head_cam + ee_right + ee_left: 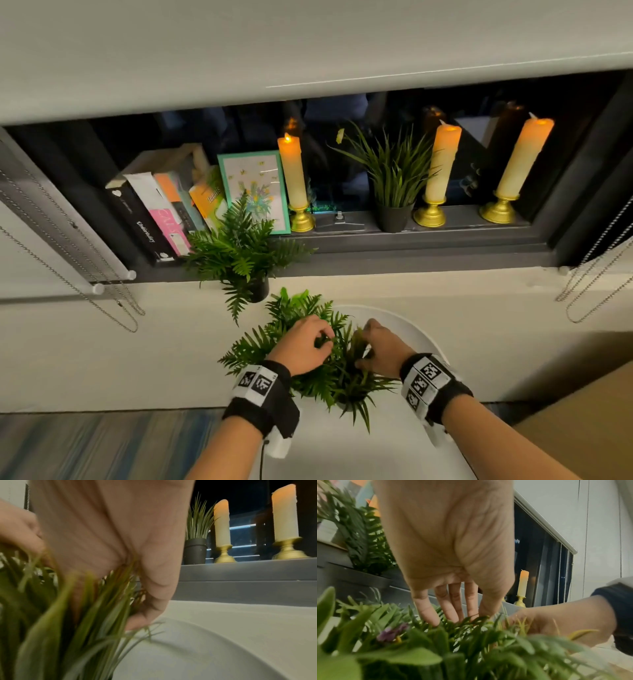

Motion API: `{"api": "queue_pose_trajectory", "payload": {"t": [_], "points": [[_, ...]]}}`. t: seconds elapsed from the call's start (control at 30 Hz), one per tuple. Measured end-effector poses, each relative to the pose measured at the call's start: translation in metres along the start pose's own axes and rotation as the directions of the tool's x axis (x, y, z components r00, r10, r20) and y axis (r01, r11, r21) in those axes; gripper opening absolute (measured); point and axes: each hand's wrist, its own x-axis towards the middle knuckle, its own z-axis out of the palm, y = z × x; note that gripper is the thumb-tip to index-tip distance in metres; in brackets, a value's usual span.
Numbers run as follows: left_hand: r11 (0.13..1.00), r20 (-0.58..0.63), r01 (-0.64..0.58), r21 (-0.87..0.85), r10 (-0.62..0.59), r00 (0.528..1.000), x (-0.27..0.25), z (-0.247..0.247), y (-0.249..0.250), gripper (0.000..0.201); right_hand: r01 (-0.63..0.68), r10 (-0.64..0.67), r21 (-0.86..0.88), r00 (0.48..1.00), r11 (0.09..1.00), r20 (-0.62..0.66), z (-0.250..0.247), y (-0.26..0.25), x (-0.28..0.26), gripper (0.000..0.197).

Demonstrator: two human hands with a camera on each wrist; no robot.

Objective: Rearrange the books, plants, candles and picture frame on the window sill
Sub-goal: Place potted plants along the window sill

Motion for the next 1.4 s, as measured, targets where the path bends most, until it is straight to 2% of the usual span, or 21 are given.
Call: {"api": "queue_pose_trajectory", "payload": {"t": [0.17, 0.43, 0.53, 0.67, 0.83, 0.93, 1.07, 1.17, 1.3, 1.4], "points": [[0.999, 0.049, 0.003, 0.040, -0.005, 0.999, 0.003, 0.007, -0.001, 0.021, -0.059, 0.059, -0.010, 0.997, 0.998, -0.040, -0.006, 0.009, -0.003, 0.021], [0.999, 0.034, -0.037, 0.019, 0.036, 0.999, 0.001, 0.008, -0.003, 0.018, -0.114, 0.114, 0.009, 0.988, 0.993, -0.103, -0.031, 0.022, -0.018, 0.008], [0.999, 0.027, -0.047, 0.025, 0.046, 0.999, -0.001, 0.008, -0.002, 0.017, -0.130, 0.130, 0.012, 0.983, 0.991, -0.129, -0.035, 0.026, -0.023, 0.018], [0.999, 0.024, -0.045, 0.031, 0.044, 0.999, 0.001, 0.006, 0.003, 0.018, -0.105, 0.115, 0.054, 0.970, 0.993, -0.214, -0.057, 0.023, -0.032, 0.016], [0.999, 0.043, -0.026, 0.023, 0.025, 0.999, 0.001, 0.004, 0.007, 0.018, -0.057, 0.109, 0.140, 0.912, 0.988, -0.395, -0.102, 0.012, -0.044, 0.014], [0.999, 0.058, -0.030, 0.033, 0.028, 0.998, 0.003, 0.004, 0.012, 0.019, -0.008, 0.086, 0.169, 0.883, 0.986, -0.461, -0.118, 0.001, -0.052, 0.012], [0.998, 0.098, -0.052, 0.045, 0.048, 0.994, 0.005, 0.001, 0.019, 0.021, 0.065, 0.057, 0.186, 0.808, 0.980, -0.586, -0.135, -0.010, -0.061, 0.010], [0.999, 0.046, -0.031, 0.012, 0.030, 0.998, 0.007, 0.000, 0.025, 0.035, 0.146, 0.004, 0.189, 0.782, 0.971, -0.623, -0.142, -0.020, -0.067, 0.009], [0.993, -0.148, -0.081, -0.092, 0.067, 0.987, 0.012, -0.010, 0.044, 0.071, 0.220, -0.067, 0.176, 0.785, 0.960, -0.616, -0.146, -0.034, -0.070, 0.008], [0.987, -0.155, -0.119, -0.108, 0.102, 0.983, 0.014, -0.018, 0.057, 0.079, 0.264, -0.101, 0.181, 0.783, 0.947, -0.613, -0.148, -0.042, -0.070, 0.007]]}}
